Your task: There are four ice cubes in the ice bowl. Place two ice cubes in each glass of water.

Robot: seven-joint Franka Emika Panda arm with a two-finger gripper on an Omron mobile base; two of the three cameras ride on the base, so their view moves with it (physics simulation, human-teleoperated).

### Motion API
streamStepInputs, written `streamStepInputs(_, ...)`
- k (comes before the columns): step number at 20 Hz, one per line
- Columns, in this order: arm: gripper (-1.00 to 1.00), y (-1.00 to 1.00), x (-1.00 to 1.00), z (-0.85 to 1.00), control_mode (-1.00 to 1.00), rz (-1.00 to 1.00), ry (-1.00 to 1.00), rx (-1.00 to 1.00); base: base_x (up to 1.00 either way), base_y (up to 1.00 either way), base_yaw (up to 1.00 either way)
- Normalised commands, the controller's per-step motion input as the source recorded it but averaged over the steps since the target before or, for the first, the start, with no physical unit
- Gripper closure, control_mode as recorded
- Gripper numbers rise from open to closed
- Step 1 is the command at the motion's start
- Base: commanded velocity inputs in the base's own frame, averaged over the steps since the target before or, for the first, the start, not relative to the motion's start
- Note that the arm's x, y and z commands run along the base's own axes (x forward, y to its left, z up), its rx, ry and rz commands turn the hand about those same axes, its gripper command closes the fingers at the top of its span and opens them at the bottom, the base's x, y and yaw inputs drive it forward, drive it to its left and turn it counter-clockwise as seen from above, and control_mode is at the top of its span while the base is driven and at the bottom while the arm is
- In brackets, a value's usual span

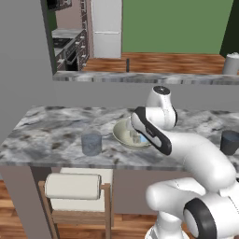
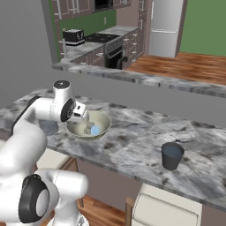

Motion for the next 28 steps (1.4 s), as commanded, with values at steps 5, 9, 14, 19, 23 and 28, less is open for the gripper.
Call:
streamStepInputs(5, -1.00, -0.02, 0.25, 0.02, -1.00, 0.00, 0.00, 0.00, 0.00, 0.00, 0.00)
streamStepInputs(9, -1.00, -0.06, 0.26, 0.00, -1.00, 0.00, 0.00, -0.01, 0.00, 0.00, 0.00)
streamStepInputs(14, -1.00, -0.11, 0.23, 0.00, -1.00, 0.00, 0.00, -0.03, 0.00, 0.00, 0.00)
streamStepInputs(19, -1.00, -0.02, 0.30, -0.10, -1.00, 0.00, 0.00, -0.07, 0.00, 0.00, 0.00)
streamStepInputs(23, -1.00, -0.05, 0.36, -0.22, -1.00, 0.00, 0.06, -0.05, 0.00, 0.00, 0.00)
streamStepInputs(28, -1.00, -0.16, 0.26, -0.42, -1.00, 0.00, 0.06, -0.01, 0.00, 0.00, 0.00)
